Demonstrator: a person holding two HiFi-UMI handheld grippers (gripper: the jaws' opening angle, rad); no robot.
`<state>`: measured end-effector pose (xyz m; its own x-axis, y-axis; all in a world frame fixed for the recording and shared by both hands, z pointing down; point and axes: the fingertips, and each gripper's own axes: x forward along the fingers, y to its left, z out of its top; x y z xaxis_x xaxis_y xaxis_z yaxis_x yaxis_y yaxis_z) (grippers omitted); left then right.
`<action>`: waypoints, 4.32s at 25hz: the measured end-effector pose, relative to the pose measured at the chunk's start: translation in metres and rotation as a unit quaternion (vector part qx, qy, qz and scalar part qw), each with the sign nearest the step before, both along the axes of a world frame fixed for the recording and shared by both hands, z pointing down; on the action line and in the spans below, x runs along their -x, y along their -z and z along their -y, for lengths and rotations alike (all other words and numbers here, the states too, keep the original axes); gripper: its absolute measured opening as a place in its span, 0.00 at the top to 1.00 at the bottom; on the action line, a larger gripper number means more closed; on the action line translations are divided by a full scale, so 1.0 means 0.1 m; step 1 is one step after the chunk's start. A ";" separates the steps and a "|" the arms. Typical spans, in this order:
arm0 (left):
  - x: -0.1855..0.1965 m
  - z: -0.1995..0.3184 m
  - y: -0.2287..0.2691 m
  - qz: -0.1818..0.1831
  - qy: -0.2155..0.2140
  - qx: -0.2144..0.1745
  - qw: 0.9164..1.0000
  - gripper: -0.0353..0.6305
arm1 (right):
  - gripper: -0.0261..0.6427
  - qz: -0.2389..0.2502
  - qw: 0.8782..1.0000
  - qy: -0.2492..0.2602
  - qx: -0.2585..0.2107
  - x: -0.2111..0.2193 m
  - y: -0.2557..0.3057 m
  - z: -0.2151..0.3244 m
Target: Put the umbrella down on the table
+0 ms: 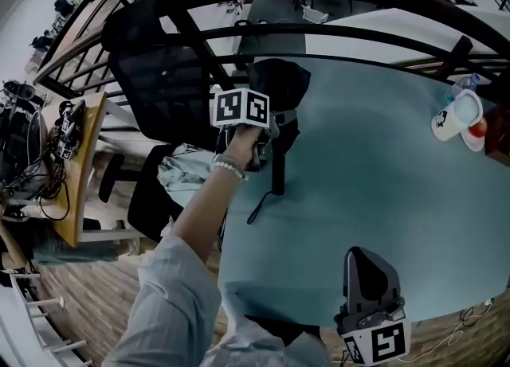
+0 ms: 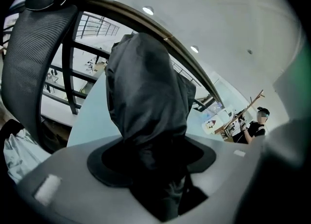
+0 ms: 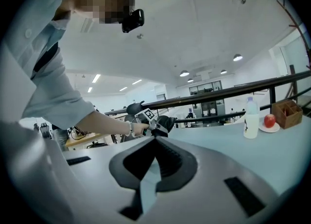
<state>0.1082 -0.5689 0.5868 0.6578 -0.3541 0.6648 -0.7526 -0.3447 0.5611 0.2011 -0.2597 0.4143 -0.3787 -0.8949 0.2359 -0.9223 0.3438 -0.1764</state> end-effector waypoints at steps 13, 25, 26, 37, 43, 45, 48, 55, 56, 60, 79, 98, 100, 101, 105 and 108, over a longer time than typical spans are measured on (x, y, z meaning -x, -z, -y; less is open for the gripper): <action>0.02 0.13 -0.51 0.020 0.028 0.061 0.998 0.53 | 0.97 0.006 1.000 -0.006 0.018 -0.03 -0.17 0.01; 0.00 0.11 -0.43 0.012 0.010 0.049 0.999 0.52 | 0.97 0.008 0.999 -0.021 0.029 0.07 -0.17 -0.04; 0.01 0.10 -0.42 0.011 0.010 0.046 0.999 0.52 | 0.97 0.006 0.999 -0.021 0.027 0.08 -0.16 -0.05; 0.22 0.00 -0.16 -0.010 0.023 -0.014 1.000 0.54 | 0.97 0.003 1.000 -0.012 0.012 0.34 -0.01 -0.06; 0.33 -0.10 -0.02 -0.009 0.042 -0.060 0.997 0.75 | 0.97 -0.016 1.000 0.004 0.004 0.45 0.08 -0.10; 0.36 -0.16 0.01 0.003 0.046 -0.080 0.996 0.87 | 0.97 -0.026 1.000 0.006 0.001 0.48 0.10 -0.13; 0.41 -0.20 0.10 0.014 0.048 -0.118 0.992 0.94 | 0.97 -0.034 0.999 0.006 -0.005 0.52 0.14 -0.15; 0.51 -0.41 0.37 0.013 0.076 -0.132 0.988 0.94 | 0.97 -0.038 0.999 -0.003 -0.019 0.48 0.31 -0.23; 0.52 -0.45 0.45 0.010 0.077 -0.136 0.988 0.94 | 0.97 -0.041 0.999 -0.005 -0.020 0.47 0.34 -0.24; 0.53 -0.63 0.80 0.002 0.072 -0.172 0.982 0.94 | 0.97 -0.049 0.998 -0.013 -0.029 0.43 0.46 -0.28; 0.58 -2.00 2.17 -0.093 0.135 -0.266 0.950 0.94 | 0.97 -0.054 0.994 -0.005 -0.097 0.07 0.97 -0.37; 0.40 -3.07 2.53 -0.095 0.093 -0.318 0.939 0.94 | 0.97 -0.043 0.993 0.005 -0.107 -0.18 0.96 -0.62; 0.41 -3.11 2.58 -0.098 0.088 -0.322 0.938 0.94 | 0.97 -0.047 0.993 0.001 -0.108 -0.18 0.97 -0.66; 0.42 -3.14 2.60 -0.099 0.085 -0.324 0.937 0.94 | 0.97 -0.050 0.993 -0.001 -0.108 -0.16 0.96 -0.68; 0.53 -3.33 2.67 -0.097 0.074 -0.333 0.935 0.94 | 0.97 -0.054 0.993 -0.002 -0.106 -0.03 0.96 -0.78; 0.67 -3.49 2.71 -0.083 0.063 -0.345 0.933 0.94 | 0.97 -0.048 0.993 0.003 -0.110 0.16 1.00 -0.87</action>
